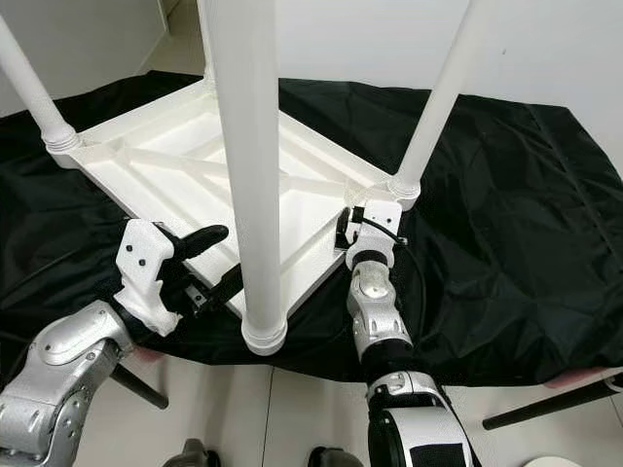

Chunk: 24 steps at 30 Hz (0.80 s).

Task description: Building children table

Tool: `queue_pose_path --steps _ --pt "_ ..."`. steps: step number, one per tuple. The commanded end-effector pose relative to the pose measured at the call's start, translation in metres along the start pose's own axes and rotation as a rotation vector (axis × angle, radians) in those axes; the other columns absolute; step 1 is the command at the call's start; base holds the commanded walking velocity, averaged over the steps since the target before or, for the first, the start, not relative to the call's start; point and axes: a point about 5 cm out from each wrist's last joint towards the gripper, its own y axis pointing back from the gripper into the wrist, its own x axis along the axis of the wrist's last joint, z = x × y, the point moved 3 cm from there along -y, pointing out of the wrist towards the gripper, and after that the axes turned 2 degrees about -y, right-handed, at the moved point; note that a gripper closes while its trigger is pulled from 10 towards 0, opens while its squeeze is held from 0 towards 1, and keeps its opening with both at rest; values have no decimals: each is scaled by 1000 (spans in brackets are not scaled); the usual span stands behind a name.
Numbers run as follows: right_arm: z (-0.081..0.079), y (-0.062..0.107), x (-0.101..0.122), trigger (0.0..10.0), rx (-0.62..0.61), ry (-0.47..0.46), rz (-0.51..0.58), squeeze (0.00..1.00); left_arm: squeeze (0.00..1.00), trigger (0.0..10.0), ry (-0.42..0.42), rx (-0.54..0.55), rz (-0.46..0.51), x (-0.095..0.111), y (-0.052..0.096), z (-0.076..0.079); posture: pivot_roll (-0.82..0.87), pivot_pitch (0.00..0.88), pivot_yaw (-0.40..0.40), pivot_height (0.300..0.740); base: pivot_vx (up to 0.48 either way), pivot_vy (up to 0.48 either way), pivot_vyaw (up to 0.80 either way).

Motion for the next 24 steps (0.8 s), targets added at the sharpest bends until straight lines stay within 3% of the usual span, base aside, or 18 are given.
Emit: queue_pose_path --steps 1,11,20,24 --pt "2 0 -14 10000 -17 -58 -76 0 0 10000 11 -65 10 -1 -6 11 52 99 0 740 0 0 0" --pt "-4 -11 -16 10000 36 -142 -161 0 0 10000 11 -99 47 7 -15 18 55 100 7 740 0 0 0" --pt "-16 -22 -5 10000 197 -116 -186 0 0 10000 34 -141 85 15 -25 30 59 101 19 740 0 0 0" --pt "-28 -25 1 10000 329 -105 -197 0 0 10000 42 -144 97 17 -28 31 59 105 24 740 0 0 0"
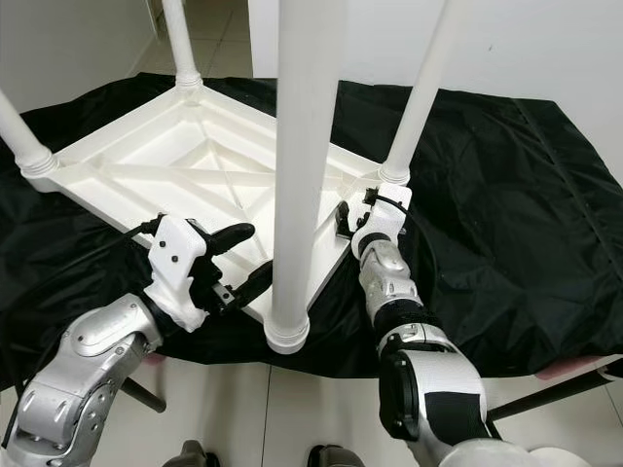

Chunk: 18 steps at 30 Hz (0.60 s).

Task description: Building children table

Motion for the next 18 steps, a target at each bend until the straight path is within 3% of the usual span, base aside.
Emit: queue_pose_path --steps 1,4,8,11,15,18 --pt "-29 -3 -1 10000 161 15 -27 0 0 10000 20 -89 62 11 -9 16 60 104 25 740 0 0 0" --pt "-37 -3 0 10000 242 5 -36 0 0 10000 17 -89 64 12 -10 15 60 106 26 740 0 0 0" --pt "-31 -4 4 10000 217 27 -18 0 0 10000 10 -84 66 12 -11 15 64 108 22 740 0 0 0" --pt "-14 -4 19 10000 132 90 75 0 0 10000 -11 -57 52 10 -12 13 70 116 12 740 0 0 0" --pt "-12 -4 22 10000 120 102 94 0 0 10000 -14 -51 48 9 -12 13 70 116 12 740 0 0 0" --pt "6 3 27 10000 58 95 168 0 0 10000 -57 17 -2 -1 -17 6 66 127 7 740 0 0 0"
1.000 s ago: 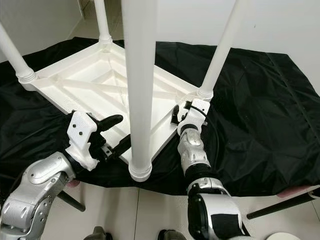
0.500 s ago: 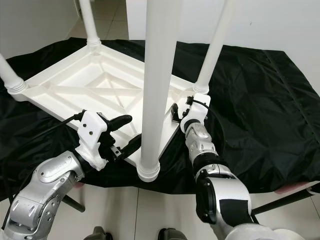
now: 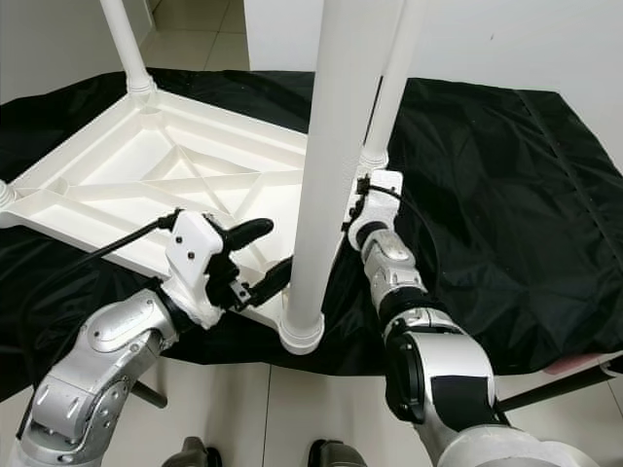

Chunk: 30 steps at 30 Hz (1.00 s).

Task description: Building children table

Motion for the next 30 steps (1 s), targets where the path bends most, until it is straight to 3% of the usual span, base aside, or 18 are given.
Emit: queue_pose_path --steps 1,8,15,18,22,30 --pt "16 11 1 10000 -48 15 66 0 0 10000 -34 51 -49 -11 -5 -4 52 134 13 740 0 0 0" --pt "27 40 -2 10000 0 43 127 0 0 10000 -42 31 -70 -16 0 -4 27 142 26 740 0 0 0" --pt "22 78 3 10000 233 70 158 0 0 10000 -41 -80 -64 -16 17 0 -3 150 38 740 0 0 0" --pt "25 87 6 10000 265 67 159 0 0 10000 -39 -112 -72 -17 21 1 -12 152 41 740 0 0 0" --pt "36 117 21 10000 392 106 141 0 0 10000 -42 -242 -124 -26 36 7 -31 153 46 740 0 0 0" --pt "32 143 22 10000 558 165 64 0 0 10000 -45 -332 -180 -35 42 13 -41 152 49 740 0 0 0"
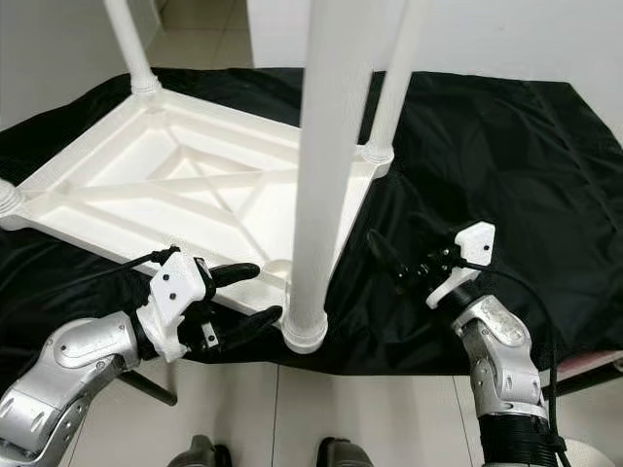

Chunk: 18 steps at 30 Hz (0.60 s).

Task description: Building children table

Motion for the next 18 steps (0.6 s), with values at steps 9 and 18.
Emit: queue_pose_path --steps 9,18 --pt "-27 6 -6 10000 181 -33 -60 0 0 10000 -17 -81 -7 -5 1 4 -27 122 47 740 0 0 0" --pt "-30 6 -5 10000 256 -29 -87 0 0 10000 -34 -93 -12 -6 6 1 -13 122 27 740 0 0 0"
